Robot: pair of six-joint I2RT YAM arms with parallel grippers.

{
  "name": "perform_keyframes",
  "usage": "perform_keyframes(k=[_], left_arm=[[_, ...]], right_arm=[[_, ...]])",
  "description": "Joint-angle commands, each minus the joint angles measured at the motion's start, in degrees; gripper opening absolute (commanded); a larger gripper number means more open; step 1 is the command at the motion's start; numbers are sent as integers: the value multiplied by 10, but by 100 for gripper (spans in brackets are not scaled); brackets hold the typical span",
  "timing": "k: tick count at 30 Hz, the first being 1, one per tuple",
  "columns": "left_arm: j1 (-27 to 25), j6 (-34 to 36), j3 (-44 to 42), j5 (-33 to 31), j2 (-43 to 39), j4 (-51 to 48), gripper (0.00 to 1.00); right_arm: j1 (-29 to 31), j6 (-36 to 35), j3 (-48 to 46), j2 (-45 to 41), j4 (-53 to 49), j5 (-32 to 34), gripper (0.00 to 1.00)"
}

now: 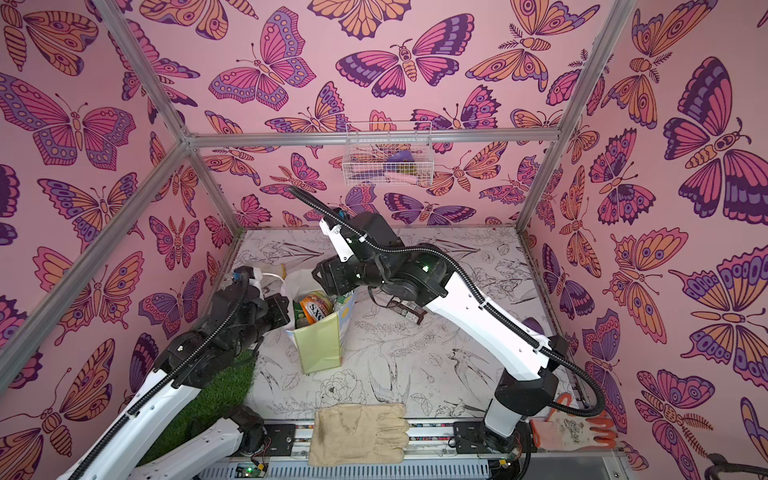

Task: Place the snacks into the paper bag
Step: 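Withdraw the right gripper from the bag toward the brown chocolate bar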

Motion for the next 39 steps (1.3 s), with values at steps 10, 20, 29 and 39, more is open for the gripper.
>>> perform_keyframes(k=[10,20,29,39], left_arm=[[2,8,16,-12,-14,26,0],[2,11,17,-12,-12,26,0],[2,12,19,-12,-9,25,0],[2,13,22,-12,-5,25,0]], right_arm=[[-24,1,-45,-49,11,30,73],[-56,-4,-104,-117,17,45,73],[-87,-15,-167,-169,29,68,73],[-146,-25,-237,-219,43,57,73]])
